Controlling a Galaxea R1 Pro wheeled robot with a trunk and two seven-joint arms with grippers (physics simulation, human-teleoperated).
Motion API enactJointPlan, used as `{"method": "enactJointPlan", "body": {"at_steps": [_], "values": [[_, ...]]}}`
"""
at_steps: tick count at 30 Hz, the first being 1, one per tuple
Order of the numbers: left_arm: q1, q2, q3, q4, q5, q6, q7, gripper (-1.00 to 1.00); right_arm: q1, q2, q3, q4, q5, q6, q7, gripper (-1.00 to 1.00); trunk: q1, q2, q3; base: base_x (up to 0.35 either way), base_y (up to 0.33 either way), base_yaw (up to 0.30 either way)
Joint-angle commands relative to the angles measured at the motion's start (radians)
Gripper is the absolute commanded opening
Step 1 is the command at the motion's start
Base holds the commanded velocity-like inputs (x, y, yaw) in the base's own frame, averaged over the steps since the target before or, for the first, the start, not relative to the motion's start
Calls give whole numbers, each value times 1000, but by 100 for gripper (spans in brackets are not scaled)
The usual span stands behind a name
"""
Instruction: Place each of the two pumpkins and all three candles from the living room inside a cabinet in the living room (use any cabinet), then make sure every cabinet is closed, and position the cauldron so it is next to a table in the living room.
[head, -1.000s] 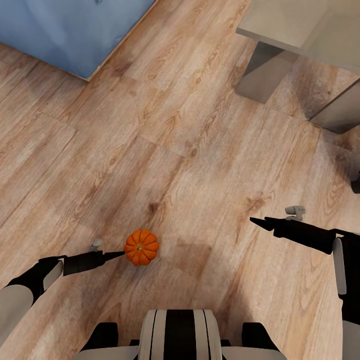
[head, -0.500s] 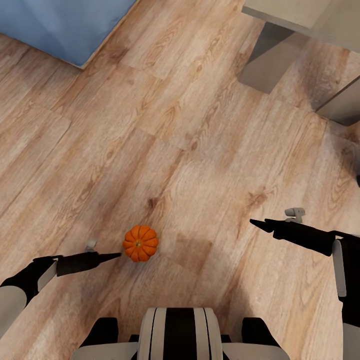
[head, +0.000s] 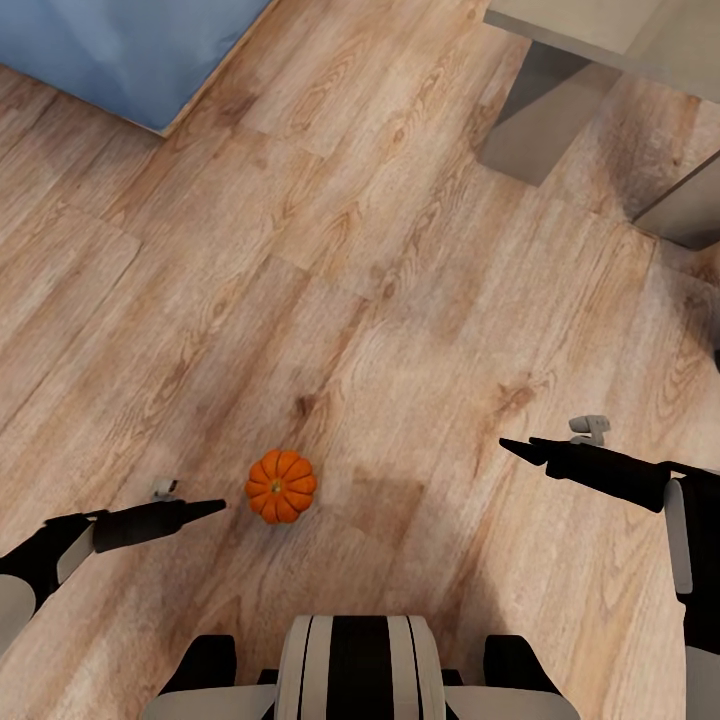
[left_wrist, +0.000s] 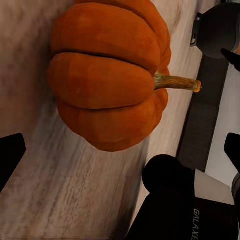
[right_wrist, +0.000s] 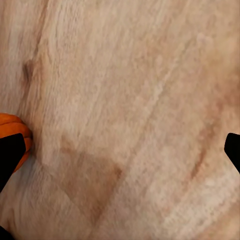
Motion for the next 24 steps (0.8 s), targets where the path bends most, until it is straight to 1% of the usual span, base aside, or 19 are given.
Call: {"method": "enactJointPlan", "body": {"at_steps": [1, 6, 8, 9, 11, 15, 24], "values": [[-1, 1, -7, 0, 7, 12, -1, 100, -1, 0, -1, -1, 4, 6, 7, 100, 0, 0, 0, 0, 0, 0], [-2, 5, -8, 0, 1, 13, 8, 100, -1, 0, -2, -1, 5, 4, 7, 100, 0, 0, 0, 0, 0, 0], [-2, 4, -9, 0, -2, 10, 33, 100, -1, 0, -2, -1, 5, 4, 7, 100, 0, 0, 0, 0, 0, 0], [-3, 4, -10, 0, 0, 4, 66, 100, -1, 0, -2, -1, 5, 4, 7, 100, 0, 0, 0, 0, 0, 0], [-4, 4, -10, -1, 3, -23, 99, 100, -1, 0, -2, -1, 4, 3, 7, 100, 0, 0, 0, 0, 0, 0], [-8, 5, -10, -1, 2, -55, 113, 100, -1, 0, -1, -1, 4, 1, 7, 100, 0, 0, 0, 0, 0, 0], [-20, 6, -8, 0, 2, -96, 130, 100, 0, 0, 1, -1, 4, -1, 8, 100, 0, 0, 0, 0, 0, 0]]}}
